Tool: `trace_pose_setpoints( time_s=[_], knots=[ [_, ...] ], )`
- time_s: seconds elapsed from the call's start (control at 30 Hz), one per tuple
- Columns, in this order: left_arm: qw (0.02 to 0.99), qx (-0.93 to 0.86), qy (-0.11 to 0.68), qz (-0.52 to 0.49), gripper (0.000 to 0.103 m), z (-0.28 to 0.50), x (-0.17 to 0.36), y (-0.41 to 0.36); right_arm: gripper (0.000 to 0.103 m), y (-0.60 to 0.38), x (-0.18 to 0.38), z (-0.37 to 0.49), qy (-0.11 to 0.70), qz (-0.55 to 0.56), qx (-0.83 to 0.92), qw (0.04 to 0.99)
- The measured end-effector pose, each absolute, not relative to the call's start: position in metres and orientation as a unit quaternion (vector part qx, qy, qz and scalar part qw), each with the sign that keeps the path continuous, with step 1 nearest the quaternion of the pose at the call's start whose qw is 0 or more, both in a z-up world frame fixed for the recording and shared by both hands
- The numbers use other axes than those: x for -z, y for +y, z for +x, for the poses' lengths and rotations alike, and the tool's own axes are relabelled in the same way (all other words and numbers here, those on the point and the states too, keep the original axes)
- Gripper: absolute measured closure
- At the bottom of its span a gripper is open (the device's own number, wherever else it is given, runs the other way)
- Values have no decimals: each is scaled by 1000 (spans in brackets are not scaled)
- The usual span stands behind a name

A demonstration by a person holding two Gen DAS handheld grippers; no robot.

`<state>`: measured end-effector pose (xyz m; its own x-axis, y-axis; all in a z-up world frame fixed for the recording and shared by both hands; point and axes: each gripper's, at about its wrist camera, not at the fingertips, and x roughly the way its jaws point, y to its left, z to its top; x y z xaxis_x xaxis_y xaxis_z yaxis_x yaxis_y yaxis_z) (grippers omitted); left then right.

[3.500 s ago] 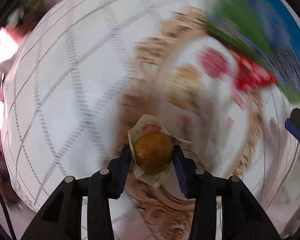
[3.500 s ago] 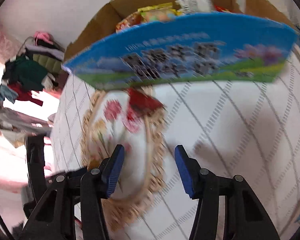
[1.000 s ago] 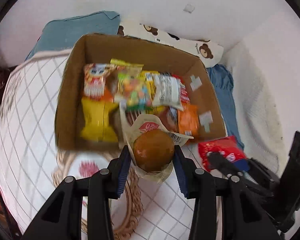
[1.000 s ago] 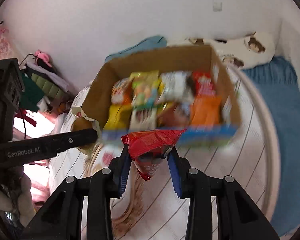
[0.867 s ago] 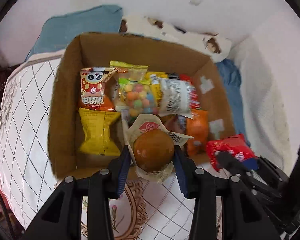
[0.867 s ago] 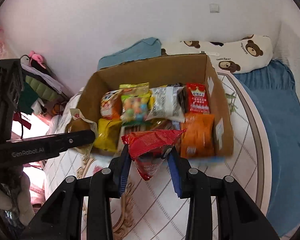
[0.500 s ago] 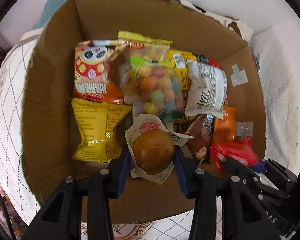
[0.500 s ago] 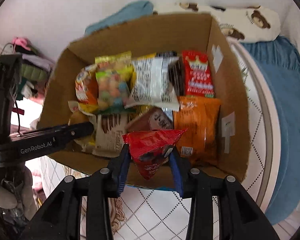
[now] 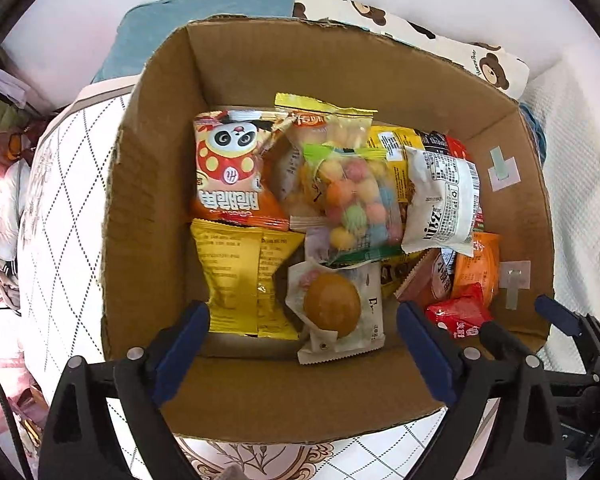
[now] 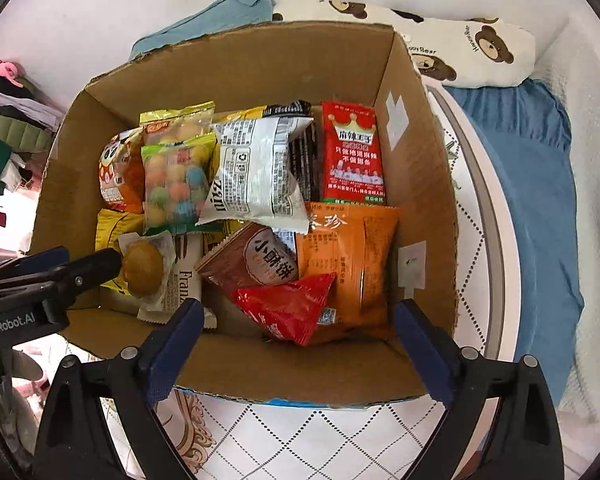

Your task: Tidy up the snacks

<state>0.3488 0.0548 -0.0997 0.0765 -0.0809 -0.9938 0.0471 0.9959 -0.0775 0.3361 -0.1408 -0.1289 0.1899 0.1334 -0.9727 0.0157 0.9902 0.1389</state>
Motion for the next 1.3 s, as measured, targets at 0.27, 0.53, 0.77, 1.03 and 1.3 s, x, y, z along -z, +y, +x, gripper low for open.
trace_pose_setpoints(
  time_s=[0.27,0.53,0.77,1.03,1.3],
  knots=[
    [743,36,668,-12,7,346,94,51,4,-146,123,334,622,60,-22,780],
    [783,21,622,-3,7,323,65,54,4,-145,101,311,585,51,-17,809],
    [818,11,575,-11,7,285,36,62,3,-147,74,273,539,47,-16,841],
    [851,9,525,-20,7,233,1,64,2,-150,37,216,485,40,-14,873],
    [873,6,488,2,7,182,-25,61,2,-150,8,160,447,35,-16,894]
  ],
)
